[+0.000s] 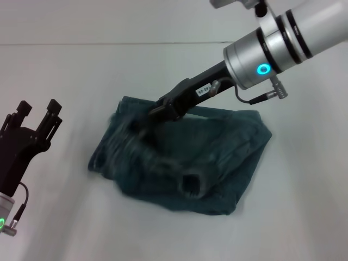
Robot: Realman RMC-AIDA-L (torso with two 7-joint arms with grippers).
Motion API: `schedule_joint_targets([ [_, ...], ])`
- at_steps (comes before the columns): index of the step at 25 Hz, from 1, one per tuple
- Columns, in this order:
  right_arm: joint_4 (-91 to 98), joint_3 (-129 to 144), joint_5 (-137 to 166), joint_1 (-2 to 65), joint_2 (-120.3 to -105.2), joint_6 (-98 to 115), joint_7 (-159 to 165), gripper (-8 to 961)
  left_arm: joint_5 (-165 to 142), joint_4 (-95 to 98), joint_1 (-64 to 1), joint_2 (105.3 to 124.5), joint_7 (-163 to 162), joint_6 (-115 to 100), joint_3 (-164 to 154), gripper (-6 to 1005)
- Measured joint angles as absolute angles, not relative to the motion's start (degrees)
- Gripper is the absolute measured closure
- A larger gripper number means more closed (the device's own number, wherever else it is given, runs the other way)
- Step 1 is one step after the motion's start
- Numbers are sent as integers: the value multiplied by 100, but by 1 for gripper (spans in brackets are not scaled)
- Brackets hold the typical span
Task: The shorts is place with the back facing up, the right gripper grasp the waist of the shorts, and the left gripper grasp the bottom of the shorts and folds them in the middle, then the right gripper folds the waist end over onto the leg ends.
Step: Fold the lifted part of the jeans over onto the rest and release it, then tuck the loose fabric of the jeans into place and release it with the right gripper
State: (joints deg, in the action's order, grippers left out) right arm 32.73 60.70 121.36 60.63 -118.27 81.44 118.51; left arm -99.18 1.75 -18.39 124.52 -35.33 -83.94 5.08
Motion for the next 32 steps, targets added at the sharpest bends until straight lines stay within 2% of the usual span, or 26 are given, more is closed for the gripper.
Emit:
schedule_joint_targets([
  [2,3306,6076,12173,6071,-11846,8117,11859,811,-9923,172,-1837,12453,-3533,-8383,498,223],
  [12,3732,6162,12670,6039,-11761,8679,11890,383,-9932,166,-1832,12454,-3534,-8351,458,222],
  [13,3953,6183,12877,6004,-11772,8860,11896,342,-9932,167,-1831,12452,-3533,-8349,463,222],
  [15,4425,6213,13259,5946,-11852,9207,11939,142,-9932,172,-1830,12449,-3534,-8350,463,222],
  [18,5115,6685,13737,5900,-11993,9579,12240,69,-9932,178,-1829,12447,-3533,-8360,455,222],
  [21,5252,7101,13776,5888,-12013,9555,12449,-4,-9931,176,-1825,12445,-3533,-8354,467,222],
  [32,5284,8360,13711,5862,-12035,8901,12911,36,-9926,200,-1776,12445,-3682,-8349,496,223],
])
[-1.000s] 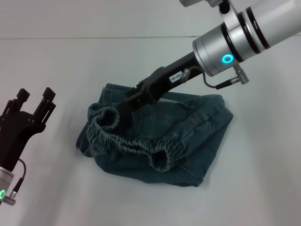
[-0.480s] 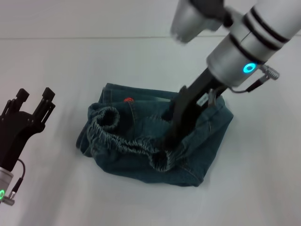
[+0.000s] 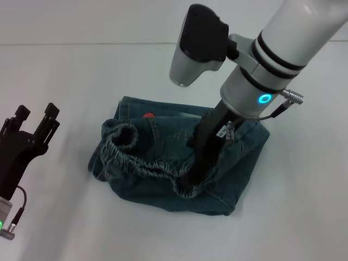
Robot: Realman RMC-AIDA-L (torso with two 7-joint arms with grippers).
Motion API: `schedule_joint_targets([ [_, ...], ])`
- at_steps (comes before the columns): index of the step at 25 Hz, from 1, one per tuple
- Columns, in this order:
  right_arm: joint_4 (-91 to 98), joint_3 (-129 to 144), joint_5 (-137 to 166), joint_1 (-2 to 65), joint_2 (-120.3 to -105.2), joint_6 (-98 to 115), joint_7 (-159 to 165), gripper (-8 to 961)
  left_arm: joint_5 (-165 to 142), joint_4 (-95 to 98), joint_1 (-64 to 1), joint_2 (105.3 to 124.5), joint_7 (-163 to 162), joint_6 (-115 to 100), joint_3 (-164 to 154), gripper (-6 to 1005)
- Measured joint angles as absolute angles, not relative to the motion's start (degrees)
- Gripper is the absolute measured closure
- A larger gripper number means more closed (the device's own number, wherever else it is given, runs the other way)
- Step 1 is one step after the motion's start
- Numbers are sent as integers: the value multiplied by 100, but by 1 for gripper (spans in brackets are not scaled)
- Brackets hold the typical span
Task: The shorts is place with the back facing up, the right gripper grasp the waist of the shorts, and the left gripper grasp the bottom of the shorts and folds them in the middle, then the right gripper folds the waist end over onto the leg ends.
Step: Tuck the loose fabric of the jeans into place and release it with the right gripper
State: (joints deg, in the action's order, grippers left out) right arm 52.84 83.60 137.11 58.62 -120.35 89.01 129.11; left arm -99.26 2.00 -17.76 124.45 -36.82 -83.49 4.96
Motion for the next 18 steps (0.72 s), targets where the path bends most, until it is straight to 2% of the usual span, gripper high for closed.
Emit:
schedule_joint_targets([
  [11,5277,8643,13705,5846,-12049,8706,13007,76,-9891,202,-1743,12445,-3683,-8345,501,222],
  [16,5277,8661,13707,5843,-12049,8685,13007,273,-9898,202,-1740,12445,-3683,-8332,501,222],
  [18,5274,8662,13708,5843,-12049,8678,13007,437,-9899,202,-1735,12445,-3683,-8331,501,222],
])
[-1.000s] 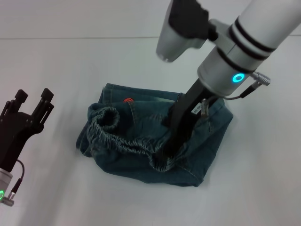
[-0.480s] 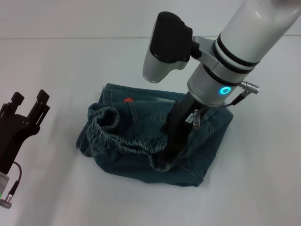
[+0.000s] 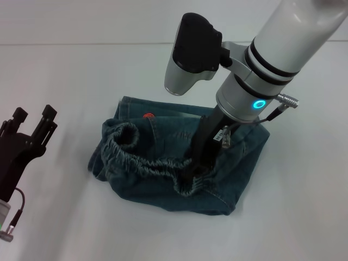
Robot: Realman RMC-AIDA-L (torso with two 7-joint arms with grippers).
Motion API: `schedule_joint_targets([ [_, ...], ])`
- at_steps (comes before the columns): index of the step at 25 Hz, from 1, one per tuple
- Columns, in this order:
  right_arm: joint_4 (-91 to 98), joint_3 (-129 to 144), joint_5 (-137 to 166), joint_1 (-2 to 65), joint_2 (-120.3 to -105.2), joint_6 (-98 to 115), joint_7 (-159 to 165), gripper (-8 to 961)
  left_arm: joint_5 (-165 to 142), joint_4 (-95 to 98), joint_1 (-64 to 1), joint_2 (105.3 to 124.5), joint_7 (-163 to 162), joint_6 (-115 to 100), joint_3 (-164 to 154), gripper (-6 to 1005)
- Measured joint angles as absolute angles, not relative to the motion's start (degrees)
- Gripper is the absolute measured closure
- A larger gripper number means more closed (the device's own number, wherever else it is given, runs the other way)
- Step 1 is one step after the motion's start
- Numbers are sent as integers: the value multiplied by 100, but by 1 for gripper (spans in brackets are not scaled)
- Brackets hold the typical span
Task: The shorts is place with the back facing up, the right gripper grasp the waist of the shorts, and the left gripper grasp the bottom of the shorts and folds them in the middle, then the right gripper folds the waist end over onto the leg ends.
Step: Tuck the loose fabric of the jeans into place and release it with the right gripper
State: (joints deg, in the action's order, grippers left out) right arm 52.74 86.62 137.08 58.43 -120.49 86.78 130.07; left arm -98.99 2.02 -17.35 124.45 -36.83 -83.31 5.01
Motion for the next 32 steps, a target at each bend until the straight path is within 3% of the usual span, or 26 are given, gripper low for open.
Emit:
schedule_joint_targets([
  [1,5273,8664,13709,5839,-12049,8670,13008,519,-9899,202,-1734,12445,-3683,-8331,501,223],
  [17,5506,7869,13745,5701,-11971,8247,12848,898,-9881,202,-1731,12441,-3683,-8331,523,222],
  [32,4672,7913,13183,5691,-12023,5932,12487,835,-9878,211,-1707,12436,-3683,-8194,562,223],
])
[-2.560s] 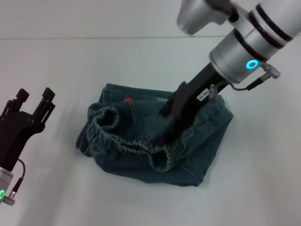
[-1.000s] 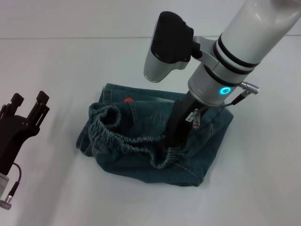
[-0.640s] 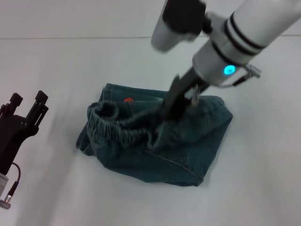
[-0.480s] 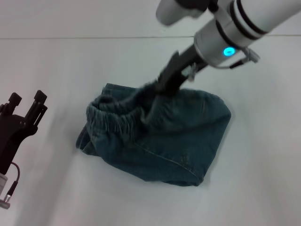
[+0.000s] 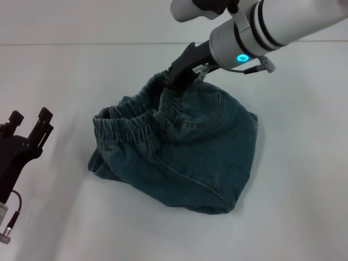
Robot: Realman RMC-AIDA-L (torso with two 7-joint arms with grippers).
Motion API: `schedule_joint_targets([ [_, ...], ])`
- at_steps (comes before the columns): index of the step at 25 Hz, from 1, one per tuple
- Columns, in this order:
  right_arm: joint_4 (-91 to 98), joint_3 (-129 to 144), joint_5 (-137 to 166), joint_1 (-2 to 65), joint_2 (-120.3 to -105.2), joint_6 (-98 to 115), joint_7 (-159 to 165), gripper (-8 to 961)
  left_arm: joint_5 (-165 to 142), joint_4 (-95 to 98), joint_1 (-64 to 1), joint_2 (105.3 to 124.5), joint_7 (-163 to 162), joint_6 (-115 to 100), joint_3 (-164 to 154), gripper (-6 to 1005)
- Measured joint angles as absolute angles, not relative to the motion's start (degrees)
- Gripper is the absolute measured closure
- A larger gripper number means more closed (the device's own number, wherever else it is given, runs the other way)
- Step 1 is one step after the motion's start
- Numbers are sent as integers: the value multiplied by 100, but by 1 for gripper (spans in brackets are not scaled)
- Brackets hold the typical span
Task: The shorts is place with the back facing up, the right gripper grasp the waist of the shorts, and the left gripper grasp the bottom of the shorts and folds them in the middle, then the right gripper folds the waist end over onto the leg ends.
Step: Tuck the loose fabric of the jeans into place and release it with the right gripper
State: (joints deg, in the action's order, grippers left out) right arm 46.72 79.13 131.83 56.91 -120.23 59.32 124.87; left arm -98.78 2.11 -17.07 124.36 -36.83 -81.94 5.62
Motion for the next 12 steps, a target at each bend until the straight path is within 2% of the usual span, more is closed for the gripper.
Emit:
schedule_joint_targets([
  [9,4280,8073,12240,5480,-12031,4857,12089,798,-9879,211,-1726,12434,-3683,-8108,563,223],
  [12,4231,8066,11711,5312,-12031,4727,11741,694,-9879,211,-1744,12430,-3683,-8083,562,223],
])
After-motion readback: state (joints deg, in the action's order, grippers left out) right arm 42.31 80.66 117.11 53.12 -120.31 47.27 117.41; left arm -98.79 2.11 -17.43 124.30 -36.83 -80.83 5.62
